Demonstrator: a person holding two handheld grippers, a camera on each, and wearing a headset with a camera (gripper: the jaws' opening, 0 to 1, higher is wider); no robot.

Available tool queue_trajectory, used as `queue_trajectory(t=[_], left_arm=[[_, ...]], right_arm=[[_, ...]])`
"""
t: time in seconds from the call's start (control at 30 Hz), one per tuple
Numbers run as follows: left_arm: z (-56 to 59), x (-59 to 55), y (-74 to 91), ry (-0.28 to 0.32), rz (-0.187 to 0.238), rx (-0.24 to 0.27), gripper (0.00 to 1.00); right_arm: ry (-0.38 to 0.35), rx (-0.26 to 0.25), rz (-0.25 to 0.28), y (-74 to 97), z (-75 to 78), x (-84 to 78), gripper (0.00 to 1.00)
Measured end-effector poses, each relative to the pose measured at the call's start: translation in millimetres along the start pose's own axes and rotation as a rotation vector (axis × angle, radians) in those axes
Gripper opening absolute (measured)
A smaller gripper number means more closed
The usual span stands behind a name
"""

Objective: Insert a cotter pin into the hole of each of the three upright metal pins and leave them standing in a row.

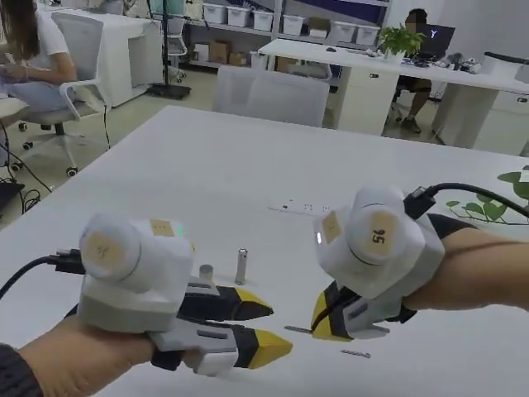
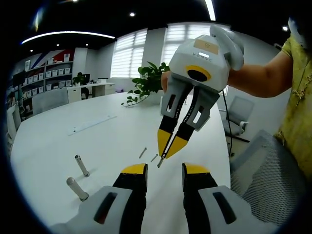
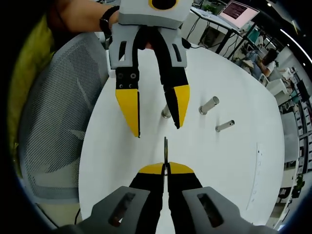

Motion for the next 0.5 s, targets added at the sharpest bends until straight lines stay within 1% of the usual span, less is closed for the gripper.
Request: queue_trajectory(t=[0.1, 0.4, 0.5], left_arm=[[0.7, -2.0, -1.8, -0.022, -0.018, 0.001, 0.22], [-0.3, -4.9, -5.2, -0.036, -0.028, -0.007, 0.13], [0.6, -5.9, -6.5, -0.054, -0.035, -0.01, 0.09]], right_arm=[[0.006, 0.003, 0.005, 0.8, -1.3, 2.2, 0.02], [0.017, 0.015, 0.019, 3.4, -4.1, 9.6, 0.02], [0.022, 0.023, 0.02, 3.6, -4.8, 11.2, 0.02]])
Point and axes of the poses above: the centre of the closed fingertips' face, and the gripper's own axes: y roughly backward along the fingers, z roughly to its right, x roughly out of its top, the point moved 5 cm from there along y, roughly backward along the fingers, and after that the axes turned 11 degrees about -x, right-handed, at the moved point
